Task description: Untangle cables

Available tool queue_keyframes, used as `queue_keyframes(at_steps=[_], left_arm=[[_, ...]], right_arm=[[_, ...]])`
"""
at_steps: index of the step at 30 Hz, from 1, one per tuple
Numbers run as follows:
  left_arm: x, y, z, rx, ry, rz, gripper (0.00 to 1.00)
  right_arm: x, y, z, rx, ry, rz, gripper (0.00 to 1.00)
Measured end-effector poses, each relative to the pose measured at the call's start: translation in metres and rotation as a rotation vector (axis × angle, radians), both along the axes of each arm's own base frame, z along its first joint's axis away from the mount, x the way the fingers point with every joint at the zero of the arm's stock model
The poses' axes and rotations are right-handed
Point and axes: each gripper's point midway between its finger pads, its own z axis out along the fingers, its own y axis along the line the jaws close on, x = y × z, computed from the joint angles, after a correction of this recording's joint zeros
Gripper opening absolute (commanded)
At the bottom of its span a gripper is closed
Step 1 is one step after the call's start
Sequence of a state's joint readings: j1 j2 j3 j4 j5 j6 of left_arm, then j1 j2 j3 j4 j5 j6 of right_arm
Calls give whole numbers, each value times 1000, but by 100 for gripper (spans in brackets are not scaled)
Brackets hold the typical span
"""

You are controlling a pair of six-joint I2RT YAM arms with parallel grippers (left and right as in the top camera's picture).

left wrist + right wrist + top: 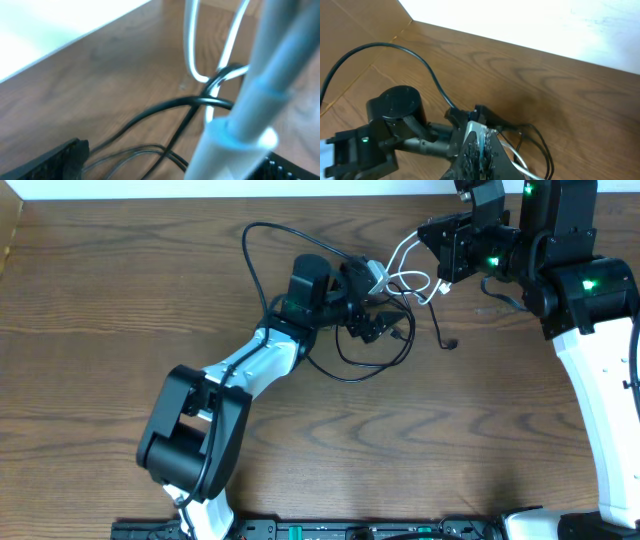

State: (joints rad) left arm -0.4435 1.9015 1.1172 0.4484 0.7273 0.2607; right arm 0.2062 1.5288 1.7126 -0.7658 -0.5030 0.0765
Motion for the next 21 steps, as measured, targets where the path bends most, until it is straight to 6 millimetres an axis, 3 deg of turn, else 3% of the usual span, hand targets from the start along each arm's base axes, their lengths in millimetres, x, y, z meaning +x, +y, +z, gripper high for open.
queue_keyframes(at_steps=[8, 13, 15, 18, 19, 21], left_arm=[[13, -16, -15, 23, -77, 68, 96], [14, -28, 1, -17, -147, 72, 96], [13, -33, 8, -38, -165, 73, 80], [9, -40, 14, -60, -179, 67, 36], [7, -43, 15, -63, -180, 63, 25], [5, -45, 14, -63, -178, 60, 12]], right_arm=[[0, 0, 0, 0, 0, -1, 1], [0, 0, 0, -1, 0, -2, 1], [0, 0, 0, -1, 1, -2, 1], [0, 0, -1, -2, 5, -2, 1], [-1, 0, -2, -3, 9, -2, 1], [-2, -1, -3, -4, 16, -2, 1]])
